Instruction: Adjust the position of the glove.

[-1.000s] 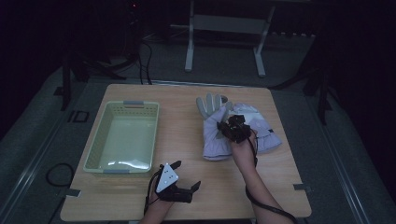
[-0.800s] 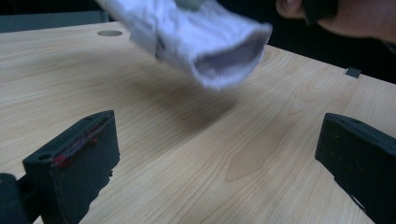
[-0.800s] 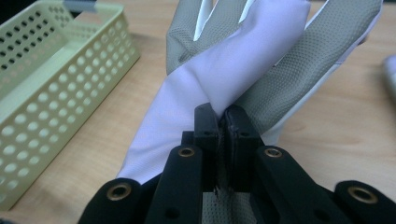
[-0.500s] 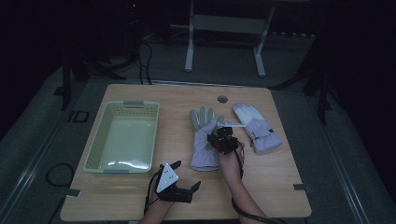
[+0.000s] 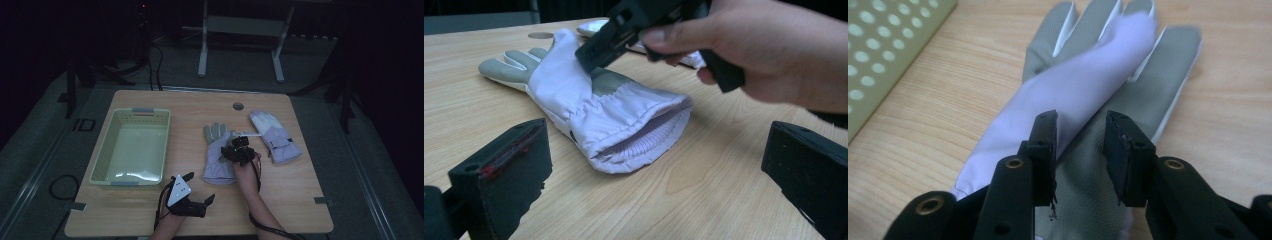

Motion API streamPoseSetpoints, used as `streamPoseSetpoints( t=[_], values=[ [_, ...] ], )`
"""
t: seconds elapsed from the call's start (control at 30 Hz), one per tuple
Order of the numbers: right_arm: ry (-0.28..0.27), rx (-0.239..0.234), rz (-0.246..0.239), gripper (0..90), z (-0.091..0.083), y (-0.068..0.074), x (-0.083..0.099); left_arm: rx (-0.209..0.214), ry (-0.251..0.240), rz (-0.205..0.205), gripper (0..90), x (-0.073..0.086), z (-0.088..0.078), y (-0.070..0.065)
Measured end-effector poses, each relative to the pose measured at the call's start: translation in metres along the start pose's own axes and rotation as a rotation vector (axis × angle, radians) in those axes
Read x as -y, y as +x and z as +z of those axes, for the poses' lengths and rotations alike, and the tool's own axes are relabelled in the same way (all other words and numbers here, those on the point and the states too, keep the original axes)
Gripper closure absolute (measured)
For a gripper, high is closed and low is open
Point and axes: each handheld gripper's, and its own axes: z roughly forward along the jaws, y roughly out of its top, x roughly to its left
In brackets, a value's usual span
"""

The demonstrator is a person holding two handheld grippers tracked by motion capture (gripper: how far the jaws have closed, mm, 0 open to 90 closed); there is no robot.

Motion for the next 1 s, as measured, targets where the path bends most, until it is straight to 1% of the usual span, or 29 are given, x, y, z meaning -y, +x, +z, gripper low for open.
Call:
streamPoseSetpoints(
  t=[0.03, 0.07, 0.1, 0.13, 0.17, 0.2, 0.23, 0.27, 0.3, 0.33, 0.37, 0.4, 0.43, 0.47, 0.5, 0.53, 0.57, 0.6, 0.63, 0.67, 0.7, 0.73, 0.77, 0.8, 0.87, 0.9, 0.93, 0.97, 1.0],
  values=[
    [-0.006, -0.002, -0.01, 62.8, -0.002, -0.001, -0.001, 0.0, 0.0, -0.002, 0.0, 0.0, 0.0, 0.0],
    [-0.006, -0.002, -0.01, 62.8, -0.002, -0.001, -0.001, 0.0, 0.0, -0.002, 0.0, 0.0, 0.0, 0.0],
    [-0.011, -0.014, -0.037, 57.7, -0.011, -0.006, -0.007, 0.0, 0.0, -0.001, 0.0, 0.0, 0.0, 0.0],
    [-0.011, -0.014, -0.037, 57.7, -0.011, -0.006, -0.007, 0.0, 0.0, 0.0, 0.0, 0.0, 0.0, 0.0],
    [-0.022, -0.011, -0.058, 53.1, -0.018, -0.009, -0.01, 0.0, 0.0, 0.001, 0.0, 0.0, 0.0, 0.0],
    [-0.022, -0.011, -0.058, 53.1, -0.018, -0.009, -0.01, 0.0, 0.0, 0.001, 0.0, 0.0, 0.0, 0.0],
    [-0.048, -0.014, -0.088, 47.6, -0.026, -0.014, -0.013, 0.0, 0.001, 0.0, 0.0, 0.0, 0.0, 0.0],
    [-0.048, -0.014, -0.088, 47.6, -0.026, -0.014, -0.013, 0.0, 0.001, 0.0, 0.0, 0.0, 0.0, 0.0],
    [-0.046, -0.003, -0.107, 43.2, -0.034, -0.02, -0.015, -0.001, 0.0, -0.002, 0.0, 0.0, 0.0, 0.0],
    [-0.046, -0.003, -0.107, 43.2, -0.034, -0.02, -0.015, -0.001, 0.0, -0.002, 0.0, 0.0, 0.0, 0.0],
    [-0.066, -0.001, -0.133, 43.6, -0.041, -0.027, -0.017, -0.001, 0.0, -0.002, 0.0, 0.0, 0.0, 0.0],
    [-0.066, -0.001, -0.133, 43.6, -0.041, -0.027, -0.017, -0.001, 0.0, -0.002, 0.0, 0.0, 0.0, 0.0],
    [-0.069, 0.003, -0.146, 45.8, -0.048, -0.037, -0.018, -0.001, 0.0, -0.002, 0.0, 0.0, 0.0, 0.0],
    [-0.069, 0.003, -0.146, 45.8, -0.048, -0.037, -0.018, -0.001, 0.0, -0.003, 0.0, 0.0, 0.0, 0.0],
    [-0.078, 0.011, -0.153, 45.5, -0.053, -0.045, -0.019, -0.001, -0.001, -0.006, 0.0, 0.0, 0.0, 0.0],
    [-0.078, 0.011, -0.153, 45.5, -0.053, -0.045, -0.019, -0.001, -0.001, -0.006, 0.0, 0.0, 0.0, 0.0],
    [-0.084, 0.019, -0.168, 44.1, -0.058, -0.051, -0.02, -0.001, 0.001, -0.005, 0.0, 0.0, 0.0, 0.0],
    [-0.084, 0.019, -0.168, 44.1, -0.058, -0.051, -0.02, -0.001, 0.001, -0.005, 0.0, 0.0, 0.0, 0.0],
    [-0.086, 0.011, -0.184, 43.3, -0.064, -0.058, -0.022, -0.001, 0.0, -0.005, 0.0, 0.0, 0.0, 0.0],
    [-0.086, 0.011, -0.184, 43.3, -0.064, -0.058, -0.022, -0.001, 0.0, -0.005, 0.0, 0.0, 0.0, 0.0],
    [-0.083, 0.016, -0.196, 42.0, -0.068, -0.064, -0.023, -0.001, 0.001, -0.005, 0.0, 0.0, 0.0, 0.0],
    [-0.083, 0.016, -0.196, 42.0, -0.068, -0.064, -0.023, -0.001, 0.001, -0.005, 0.0, 0.0, 0.0, 0.0],
    [-0.087, 0.027, -0.206, 41.9, -0.072, -0.07, -0.024, -0.001, 0.001, -0.006, 0.0, 0.0, 0.0, 0.0],
    [-0.087, 0.027, -0.206, 41.9, -0.072, -0.07, -0.024, -0.001, 0.001, -0.006, 0.0, 0.0, 0.0, 0.0],
    [-0.085, 0.029, -0.216, 41.6, -0.075, -0.076, -0.025, 0.0, 0.0, -0.006, 0.0, 0.0, 0.0, 0.0],
    [-0.08, 0.038, -0.23, 40.6, -0.077, -0.083, -0.027, 0.0, 0.0, -0.005, 0.0, 0.0, 0.0, 0.0],
    [-0.08, 0.038, -0.23, 40.6, -0.077, -0.083, -0.027, 0.0, 0.0, -0.005, 0.0, 0.0, 0.0, 0.0],
    [-0.072, 0.049, -0.235, 40.3, -0.079, -0.091, -0.03, 0.0, 0.0, -0.005, 0.0, 0.0, 0.0, 0.0],
    [-0.072, 0.049, -0.235, 40.3, -0.079, -0.091, -0.03, 0.0, 0.0, -0.005, 0.0, 0.0, 0.0, 0.0]
  ],
)
